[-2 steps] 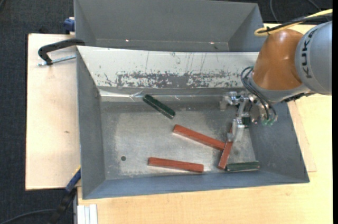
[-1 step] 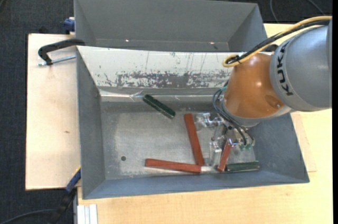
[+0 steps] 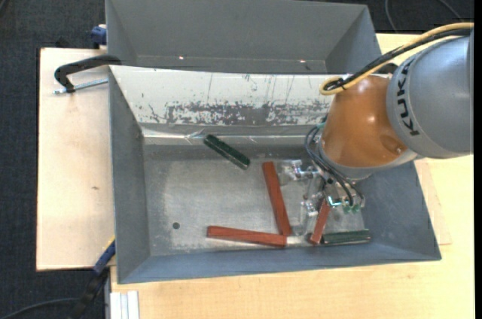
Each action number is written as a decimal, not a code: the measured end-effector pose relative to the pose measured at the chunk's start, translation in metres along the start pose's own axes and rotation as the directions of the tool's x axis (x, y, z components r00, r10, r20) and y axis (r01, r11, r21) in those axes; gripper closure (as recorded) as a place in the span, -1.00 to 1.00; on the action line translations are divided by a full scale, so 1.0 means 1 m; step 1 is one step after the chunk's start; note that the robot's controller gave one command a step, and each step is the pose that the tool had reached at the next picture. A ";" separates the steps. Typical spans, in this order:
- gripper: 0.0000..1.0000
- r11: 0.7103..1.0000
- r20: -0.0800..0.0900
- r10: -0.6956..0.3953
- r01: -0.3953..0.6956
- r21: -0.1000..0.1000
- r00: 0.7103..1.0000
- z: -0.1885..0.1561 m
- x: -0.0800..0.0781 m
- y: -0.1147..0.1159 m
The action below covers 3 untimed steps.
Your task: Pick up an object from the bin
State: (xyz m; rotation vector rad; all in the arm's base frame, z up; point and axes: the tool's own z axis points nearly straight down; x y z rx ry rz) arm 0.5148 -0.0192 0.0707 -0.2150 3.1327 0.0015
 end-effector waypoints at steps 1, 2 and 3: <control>-1.00 1.000 0.000 0.000 0.000 0.000 1.000 0.000 0.000 0.000; -1.00 0.929 0.010 -0.369 0.369 0.006 0.929 -0.140 -0.020 -0.002; -1.00 0.684 -0.003 -0.729 0.729 -0.004 0.684 0.003 0.008 -0.043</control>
Offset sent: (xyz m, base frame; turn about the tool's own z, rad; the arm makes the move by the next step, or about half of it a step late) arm 0.0000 0.0000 0.0000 0.0000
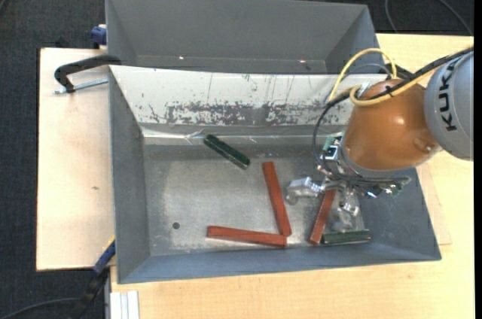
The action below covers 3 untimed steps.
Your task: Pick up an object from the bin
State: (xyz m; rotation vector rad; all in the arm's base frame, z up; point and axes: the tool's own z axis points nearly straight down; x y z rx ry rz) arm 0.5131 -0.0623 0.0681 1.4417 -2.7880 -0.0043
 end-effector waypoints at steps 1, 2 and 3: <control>1.00 1.000 0.003 -0.001 0.001 0.004 1.000 -0.002 -0.001 -0.001; 1.00 1.000 0.012 0.013 -0.013 0.016 1.000 -0.104 -0.032 -0.032; 1.00 1.000 0.007 -0.009 0.009 0.007 1.000 -0.003 -0.092 0.014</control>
Offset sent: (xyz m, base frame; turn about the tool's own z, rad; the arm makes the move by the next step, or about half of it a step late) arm 0.0000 0.0000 0.0000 0.0000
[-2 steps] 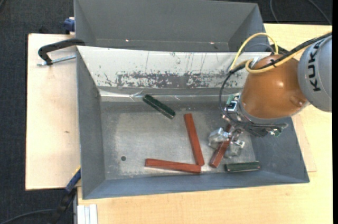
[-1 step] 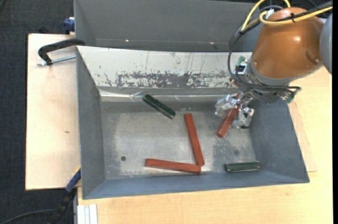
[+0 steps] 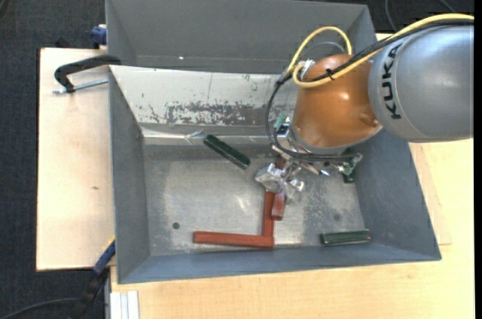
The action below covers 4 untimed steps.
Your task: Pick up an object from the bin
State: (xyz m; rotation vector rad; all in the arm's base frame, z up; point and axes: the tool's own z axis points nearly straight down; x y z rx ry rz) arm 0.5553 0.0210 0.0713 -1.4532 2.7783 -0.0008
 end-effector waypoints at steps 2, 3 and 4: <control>1.00 0.906 0.002 -0.423 0.423 -0.002 0.906 -0.004 -0.074 0.013; 1.00 0.914 0.000 -0.406 0.406 0.000 0.914 -0.002 -0.072 0.055; 1.00 0.920 0.005 -0.391 0.391 0.006 0.920 -0.121 -0.074 0.076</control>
Offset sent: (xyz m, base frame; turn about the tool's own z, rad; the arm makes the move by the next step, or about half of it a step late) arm 0.0299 0.0663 0.0029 -0.4402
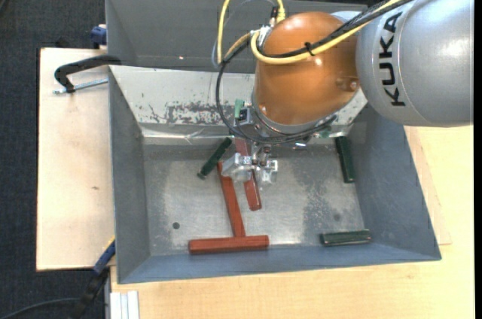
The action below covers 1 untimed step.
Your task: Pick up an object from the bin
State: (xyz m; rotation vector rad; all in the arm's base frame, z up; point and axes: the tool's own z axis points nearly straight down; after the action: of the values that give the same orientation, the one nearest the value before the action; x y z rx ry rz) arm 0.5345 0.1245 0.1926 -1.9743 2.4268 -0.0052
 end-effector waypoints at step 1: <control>-1.00 1.000 -0.003 0.002 -0.002 -0.008 1.000 0.004 0.001 0.001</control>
Offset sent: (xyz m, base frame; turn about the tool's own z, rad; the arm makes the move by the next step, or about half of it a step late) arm 0.0000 0.0000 0.0000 0.0000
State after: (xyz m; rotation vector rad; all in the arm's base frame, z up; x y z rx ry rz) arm 0.5334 0.1235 0.1881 -1.9768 2.4346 0.0009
